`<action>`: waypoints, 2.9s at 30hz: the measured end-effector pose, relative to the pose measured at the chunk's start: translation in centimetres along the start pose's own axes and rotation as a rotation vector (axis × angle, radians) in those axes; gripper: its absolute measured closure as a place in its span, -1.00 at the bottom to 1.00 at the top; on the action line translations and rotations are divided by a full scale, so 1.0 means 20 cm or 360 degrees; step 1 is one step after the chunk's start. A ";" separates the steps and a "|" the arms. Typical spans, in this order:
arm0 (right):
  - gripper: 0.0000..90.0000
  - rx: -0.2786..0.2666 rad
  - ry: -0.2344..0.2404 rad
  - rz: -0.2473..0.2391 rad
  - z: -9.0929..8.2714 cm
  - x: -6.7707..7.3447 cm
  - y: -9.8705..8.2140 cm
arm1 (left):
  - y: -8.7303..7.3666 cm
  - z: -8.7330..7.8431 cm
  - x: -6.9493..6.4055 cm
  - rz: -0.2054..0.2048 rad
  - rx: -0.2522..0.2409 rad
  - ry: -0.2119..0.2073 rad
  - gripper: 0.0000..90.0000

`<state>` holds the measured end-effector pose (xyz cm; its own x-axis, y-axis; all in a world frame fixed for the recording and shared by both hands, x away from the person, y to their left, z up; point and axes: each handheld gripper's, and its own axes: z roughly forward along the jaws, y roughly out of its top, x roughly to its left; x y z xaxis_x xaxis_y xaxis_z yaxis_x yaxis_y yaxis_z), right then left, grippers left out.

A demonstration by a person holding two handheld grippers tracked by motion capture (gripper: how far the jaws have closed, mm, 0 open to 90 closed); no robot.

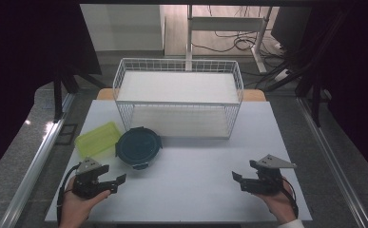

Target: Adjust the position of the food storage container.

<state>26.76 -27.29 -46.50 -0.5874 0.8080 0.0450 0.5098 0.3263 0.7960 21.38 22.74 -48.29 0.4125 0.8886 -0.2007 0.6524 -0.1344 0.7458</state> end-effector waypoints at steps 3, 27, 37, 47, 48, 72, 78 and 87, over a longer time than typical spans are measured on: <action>-0.58 0.0012 0.0007 -0.0002 0.01 0.00 -0.01 | 0.00 0.00 0.00 0.0000 0.0001 -0.0005 -0.45; -0.52 0.0048 0.0012 -0.0013 0.01 0.00 0.00 | 0.00 -0.01 -0.01 -0.0029 0.0011 0.0009 -0.50; -0.53 0.0055 0.0006 -0.0032 0.01 0.02 -0.01 | 0.11 -0.06 0.00 -0.0011 -0.0040 0.0006 -0.42; -0.53 0.0066 -0.0007 -0.0037 0.01 0.02 -0.01 | 0.29 -0.06 0.12 -0.0006 -0.0049 0.0029 -0.28; -0.53 0.0067 -0.0009 -0.0035 0.01 0.02 -0.01 | 0.30 -0.06 0.13 -0.0005 -0.0053 0.0024 -0.24; -0.53 0.0109 -0.0039 -0.0050 0.03 0.01 -0.02 | 0.56 0.13 0.38 0.0005 0.0067 0.0092 0.31; -0.53 0.0117 -0.0037 -0.0052 0.04 0.02 -0.03 | 0.58 0.20 0.42 0.0041 0.0170 0.0112 0.55; -0.53 0.0137 -0.0043 -0.0051 0.04 0.02 -0.03 | 0.59 0.30 0.48 0.0055 0.0281 0.0107 0.93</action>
<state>26.78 -26.78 -47.49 -0.5877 0.8091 0.0027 0.5435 0.3923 0.7421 36.92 27.00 -45.24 0.3968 0.9087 -0.1295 0.7425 -0.2348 0.6274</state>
